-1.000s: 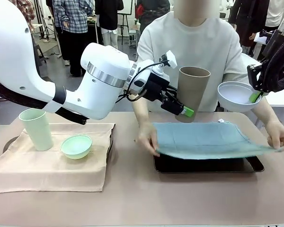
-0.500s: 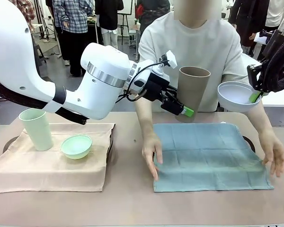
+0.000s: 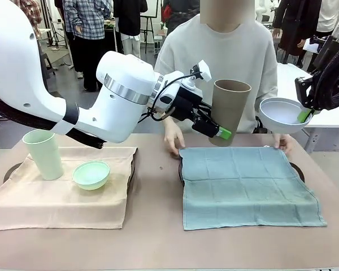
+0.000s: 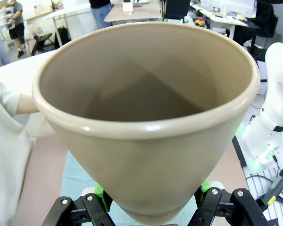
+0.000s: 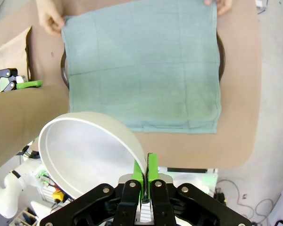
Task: Set up a tray with a mat and arrange the tableware.
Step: Place the Picnic Bowl and Reusable plastic cup back onto the Handle tray in front of the human's position.
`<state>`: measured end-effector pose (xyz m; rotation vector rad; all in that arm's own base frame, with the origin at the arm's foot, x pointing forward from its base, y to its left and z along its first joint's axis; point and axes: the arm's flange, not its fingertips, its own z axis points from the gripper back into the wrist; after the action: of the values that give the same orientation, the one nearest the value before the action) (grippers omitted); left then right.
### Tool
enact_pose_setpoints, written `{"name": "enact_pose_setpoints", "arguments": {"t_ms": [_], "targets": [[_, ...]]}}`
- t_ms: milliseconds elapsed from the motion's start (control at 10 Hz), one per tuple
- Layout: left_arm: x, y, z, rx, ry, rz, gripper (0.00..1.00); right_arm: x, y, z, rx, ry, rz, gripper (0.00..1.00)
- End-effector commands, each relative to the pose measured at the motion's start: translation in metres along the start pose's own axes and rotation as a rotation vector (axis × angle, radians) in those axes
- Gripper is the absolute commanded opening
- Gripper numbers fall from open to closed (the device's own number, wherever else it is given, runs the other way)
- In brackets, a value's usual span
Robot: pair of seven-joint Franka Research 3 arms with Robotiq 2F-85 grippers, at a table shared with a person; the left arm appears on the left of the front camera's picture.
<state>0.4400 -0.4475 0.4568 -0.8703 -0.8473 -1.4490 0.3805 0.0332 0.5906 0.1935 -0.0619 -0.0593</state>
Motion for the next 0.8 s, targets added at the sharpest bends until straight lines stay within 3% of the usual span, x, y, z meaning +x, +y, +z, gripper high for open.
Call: {"name": "enact_pose_setpoints", "arguments": {"t_ms": [0, 700], "targets": [[0.0021, 0.0007, 0.0022, -0.012, -0.007, -0.008, 0.26, -0.0019, -0.0004, 0.0003, -0.005, -0.004, 0.000, 0.00], [0.0021, 0.0007, 0.0022, -0.012, -0.007, -0.008, 0.26, -0.0019, -0.0004, 0.0003, -0.005, -0.004, 0.000, 0.00]]}}
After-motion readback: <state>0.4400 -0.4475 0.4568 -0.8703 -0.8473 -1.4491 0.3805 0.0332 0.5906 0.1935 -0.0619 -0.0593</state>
